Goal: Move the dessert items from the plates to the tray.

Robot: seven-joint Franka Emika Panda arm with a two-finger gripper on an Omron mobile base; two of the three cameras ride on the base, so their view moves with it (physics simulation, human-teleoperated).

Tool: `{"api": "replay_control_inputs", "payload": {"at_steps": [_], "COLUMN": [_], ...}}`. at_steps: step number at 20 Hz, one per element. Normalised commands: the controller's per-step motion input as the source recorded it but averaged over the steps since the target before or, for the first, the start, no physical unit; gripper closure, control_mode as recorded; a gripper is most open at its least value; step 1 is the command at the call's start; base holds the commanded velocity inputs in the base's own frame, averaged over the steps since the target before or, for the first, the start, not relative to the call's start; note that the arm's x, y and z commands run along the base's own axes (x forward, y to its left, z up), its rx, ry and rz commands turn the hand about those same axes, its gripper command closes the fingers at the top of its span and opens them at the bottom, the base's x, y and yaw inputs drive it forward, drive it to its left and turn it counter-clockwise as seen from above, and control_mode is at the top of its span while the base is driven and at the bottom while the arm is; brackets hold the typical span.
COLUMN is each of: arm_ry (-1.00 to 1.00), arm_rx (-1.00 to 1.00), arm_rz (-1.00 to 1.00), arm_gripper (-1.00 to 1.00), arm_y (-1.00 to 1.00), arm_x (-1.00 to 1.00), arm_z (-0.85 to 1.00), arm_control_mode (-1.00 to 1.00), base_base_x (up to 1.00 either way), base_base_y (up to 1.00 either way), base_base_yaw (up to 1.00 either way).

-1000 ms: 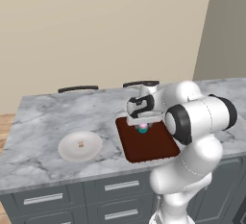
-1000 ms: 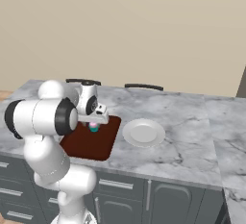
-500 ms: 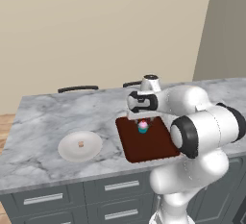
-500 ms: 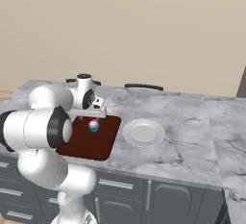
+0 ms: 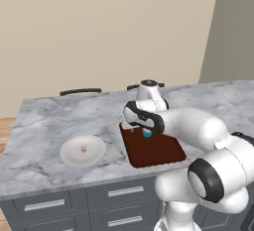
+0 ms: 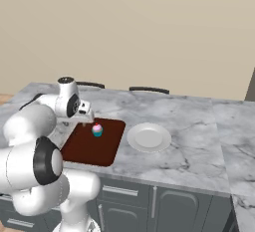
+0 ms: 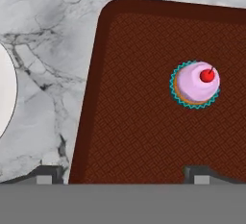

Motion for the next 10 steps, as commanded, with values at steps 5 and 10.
{"api": "replay_control_inputs", "payload": {"at_steps": [5, 10], "arm_ry": [0.00, 0.00], "arm_rx": [0.01, 0.00], "arm_rz": [0.11, 0.11], "arm_gripper": [-1.00, -1.00], "arm_y": [0.82, 0.93], "arm_x": [-0.47, -0.18], "arm_z": [0.20, 0.23], "arm_control_mode": [-1.00, -1.00], "base_base_x": [0.00, 0.00], "base_base_y": [0.00, 0.00], "base_base_yaw": [0.00, 0.00]}}
